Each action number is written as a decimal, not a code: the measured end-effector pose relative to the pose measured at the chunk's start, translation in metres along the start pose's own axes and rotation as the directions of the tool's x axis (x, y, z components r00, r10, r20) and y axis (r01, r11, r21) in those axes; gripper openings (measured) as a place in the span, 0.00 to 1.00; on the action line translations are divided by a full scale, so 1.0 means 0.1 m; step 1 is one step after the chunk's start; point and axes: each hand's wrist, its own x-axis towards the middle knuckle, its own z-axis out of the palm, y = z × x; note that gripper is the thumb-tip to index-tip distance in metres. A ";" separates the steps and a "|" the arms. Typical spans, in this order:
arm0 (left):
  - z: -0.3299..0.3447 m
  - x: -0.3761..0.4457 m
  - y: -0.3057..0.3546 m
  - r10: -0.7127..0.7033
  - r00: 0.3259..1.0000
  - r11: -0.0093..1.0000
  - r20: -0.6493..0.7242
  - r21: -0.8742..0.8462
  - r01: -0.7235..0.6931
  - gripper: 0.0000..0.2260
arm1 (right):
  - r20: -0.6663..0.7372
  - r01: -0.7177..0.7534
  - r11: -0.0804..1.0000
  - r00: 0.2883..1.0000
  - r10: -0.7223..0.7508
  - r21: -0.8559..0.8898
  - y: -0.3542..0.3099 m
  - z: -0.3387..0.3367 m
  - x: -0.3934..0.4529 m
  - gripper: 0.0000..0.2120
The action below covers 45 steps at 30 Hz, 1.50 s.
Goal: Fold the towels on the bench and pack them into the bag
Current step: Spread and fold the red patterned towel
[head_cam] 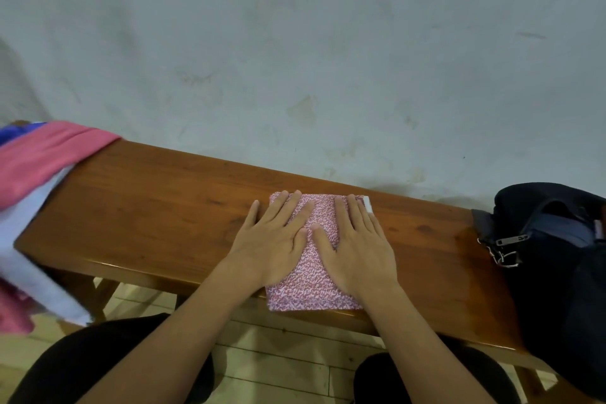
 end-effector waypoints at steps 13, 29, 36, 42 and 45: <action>-0.05 -0.08 0.30 -0.071 0.996 0.993 0.049 0.096 0.066 0.26 | 0.000 -0.091 0.993 0.996 0.091 0.074 0.03 -0.01 0.03 0.36; -0.22 0.01 0.37 -0.278 0.952 0.871 -0.130 -0.452 0.193 0.37 | 0.001 -0.348 0.782 0.914 0.406 0.517 0.22 -0.21 -0.05 0.45; -0.29 0.01 0.21 -0.393 0.918 0.711 0.053 -0.615 0.340 0.42 | 0.120 -0.396 0.617 0.890 0.439 0.680 0.25 -0.23 -0.03 0.23; -0.29 0.06 0.11 -0.308 0.948 0.655 0.080 -0.705 0.272 0.38 | 0.069 -0.331 0.645 0.916 0.396 0.689 0.26 -0.25 -0.04 0.18; -0.27 0.08 0.13 -0.252 0.968 0.672 -0.019 -0.723 0.160 0.34 | -0.024 -0.234 0.624 0.926 0.376 0.746 0.27 -0.24 -0.04 0.19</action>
